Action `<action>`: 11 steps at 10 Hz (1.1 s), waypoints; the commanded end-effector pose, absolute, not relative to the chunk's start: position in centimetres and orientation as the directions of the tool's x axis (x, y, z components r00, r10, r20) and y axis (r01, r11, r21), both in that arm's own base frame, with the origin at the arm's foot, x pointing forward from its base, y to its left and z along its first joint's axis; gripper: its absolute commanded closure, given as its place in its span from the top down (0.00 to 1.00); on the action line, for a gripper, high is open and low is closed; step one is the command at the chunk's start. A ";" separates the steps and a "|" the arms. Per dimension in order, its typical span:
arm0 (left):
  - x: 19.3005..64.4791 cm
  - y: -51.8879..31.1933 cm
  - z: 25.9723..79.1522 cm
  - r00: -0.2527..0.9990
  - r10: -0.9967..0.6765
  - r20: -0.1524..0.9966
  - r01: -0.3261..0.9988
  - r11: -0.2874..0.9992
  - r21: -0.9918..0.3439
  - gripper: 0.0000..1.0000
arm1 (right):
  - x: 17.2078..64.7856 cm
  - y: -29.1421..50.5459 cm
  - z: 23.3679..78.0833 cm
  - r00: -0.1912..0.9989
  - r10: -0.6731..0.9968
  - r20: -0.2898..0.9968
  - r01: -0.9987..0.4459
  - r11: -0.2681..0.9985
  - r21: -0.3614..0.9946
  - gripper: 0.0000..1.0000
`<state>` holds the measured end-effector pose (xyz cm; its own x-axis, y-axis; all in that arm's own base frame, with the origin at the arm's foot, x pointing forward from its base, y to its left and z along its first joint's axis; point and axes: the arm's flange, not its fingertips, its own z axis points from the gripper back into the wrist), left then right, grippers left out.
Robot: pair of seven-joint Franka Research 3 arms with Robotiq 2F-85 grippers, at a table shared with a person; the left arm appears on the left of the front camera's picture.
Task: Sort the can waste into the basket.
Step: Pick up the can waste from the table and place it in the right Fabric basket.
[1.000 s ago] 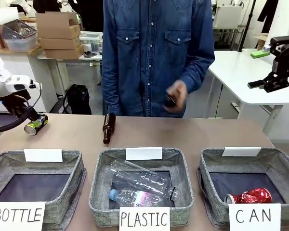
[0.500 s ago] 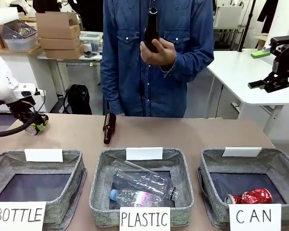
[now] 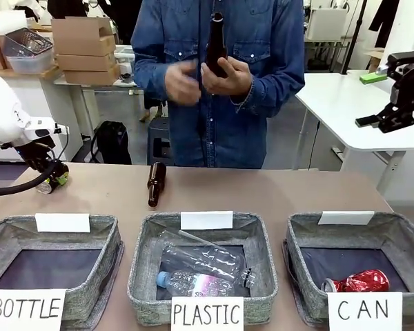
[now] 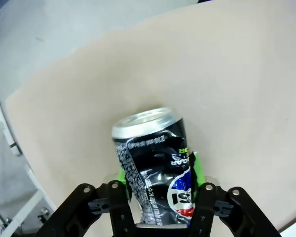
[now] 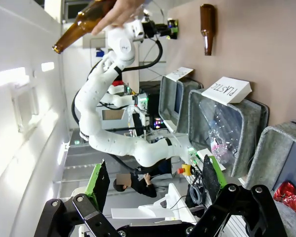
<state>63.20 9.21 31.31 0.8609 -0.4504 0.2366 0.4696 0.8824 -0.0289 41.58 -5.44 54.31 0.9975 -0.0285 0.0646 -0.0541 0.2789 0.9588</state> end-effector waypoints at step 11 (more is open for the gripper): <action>38.9 8.0 49.3 0.514 -0.626 0.587 0.830 0.536 -0.155 0.00 | 41.5 -5.6 54.7 0.998 -0.019 0.065 -0.057 0.281 0.958 1.00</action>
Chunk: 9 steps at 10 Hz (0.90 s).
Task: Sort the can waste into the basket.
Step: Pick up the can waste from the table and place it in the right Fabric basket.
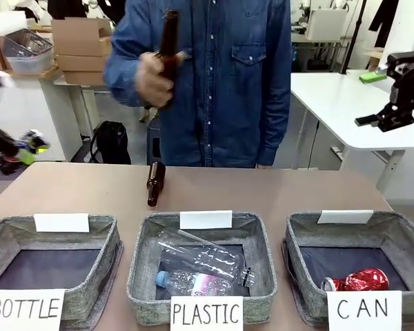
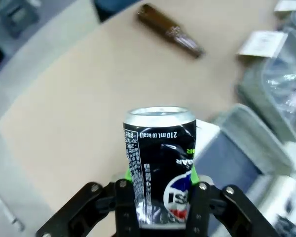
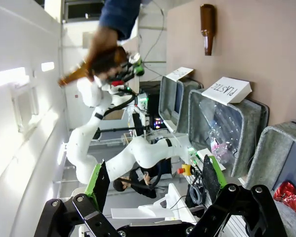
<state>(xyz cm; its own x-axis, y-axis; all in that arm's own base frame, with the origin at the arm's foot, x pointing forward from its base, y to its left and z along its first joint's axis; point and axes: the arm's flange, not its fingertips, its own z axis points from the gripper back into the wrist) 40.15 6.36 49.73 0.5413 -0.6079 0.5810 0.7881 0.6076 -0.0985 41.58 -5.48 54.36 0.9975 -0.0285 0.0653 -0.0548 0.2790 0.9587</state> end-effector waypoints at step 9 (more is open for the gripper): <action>34.0 29.8 51.6 0.585 -0.339 0.737 0.729 0.618 -0.295 0.00 | 41.5 -5.6 54.7 0.998 -0.019 0.065 -0.057 0.281 0.958 1.00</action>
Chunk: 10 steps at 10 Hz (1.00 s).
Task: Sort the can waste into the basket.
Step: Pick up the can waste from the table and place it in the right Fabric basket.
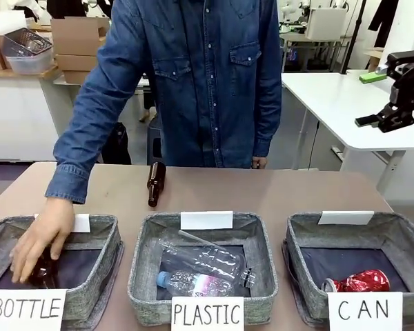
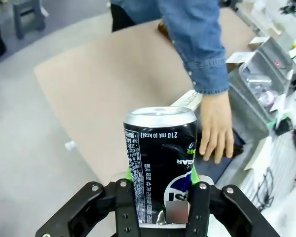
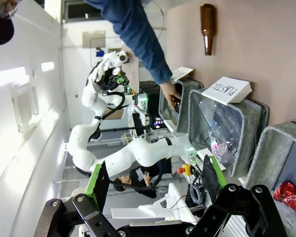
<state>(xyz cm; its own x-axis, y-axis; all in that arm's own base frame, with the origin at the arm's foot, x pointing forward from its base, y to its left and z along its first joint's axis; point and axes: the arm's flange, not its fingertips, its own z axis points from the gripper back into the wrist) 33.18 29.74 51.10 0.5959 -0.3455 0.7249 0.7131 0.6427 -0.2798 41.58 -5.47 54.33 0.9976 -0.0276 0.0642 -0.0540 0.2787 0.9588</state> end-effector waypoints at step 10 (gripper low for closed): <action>31.9 31.0 50.8 0.599 -0.209 0.773 0.755 0.470 -0.458 0.00 | 41.5 -5.6 54.7 0.998 -0.019 0.065 -0.057 0.281 0.958 1.00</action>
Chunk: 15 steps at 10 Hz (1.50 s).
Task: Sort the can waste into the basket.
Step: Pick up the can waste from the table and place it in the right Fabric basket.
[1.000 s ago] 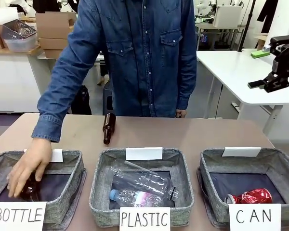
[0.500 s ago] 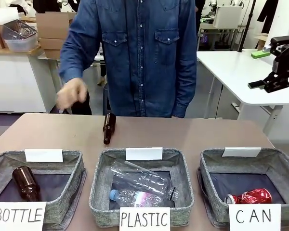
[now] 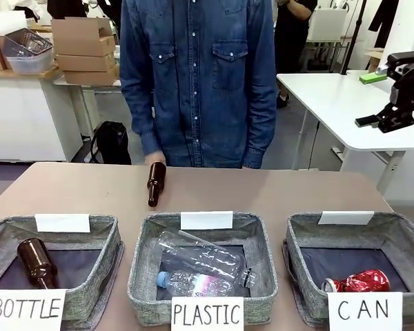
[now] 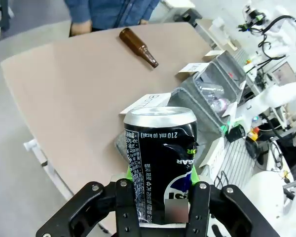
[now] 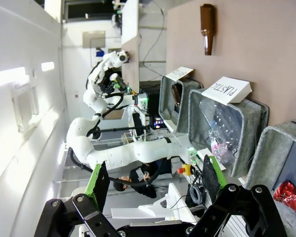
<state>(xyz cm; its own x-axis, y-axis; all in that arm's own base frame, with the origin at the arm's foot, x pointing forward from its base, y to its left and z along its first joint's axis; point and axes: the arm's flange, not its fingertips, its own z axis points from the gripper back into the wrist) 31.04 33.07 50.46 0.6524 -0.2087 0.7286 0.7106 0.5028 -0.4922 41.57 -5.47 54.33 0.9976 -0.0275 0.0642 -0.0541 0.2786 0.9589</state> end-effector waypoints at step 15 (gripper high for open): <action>35.0 -2.1 49.7 0.202 -0.668 0.716 0.972 0.049 -0.229 0.41 | 41.6 -5.5 54.3 0.998 -0.027 0.064 -0.054 0.278 0.959 1.00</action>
<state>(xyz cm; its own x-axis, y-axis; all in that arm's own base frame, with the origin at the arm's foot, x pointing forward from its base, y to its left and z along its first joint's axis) 35.38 -0.83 50.11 0.2144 -0.6575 0.7223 0.9708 0.0624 -0.2314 41.57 -5.45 54.29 0.9977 -0.0265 0.0630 -0.0532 0.2782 0.9590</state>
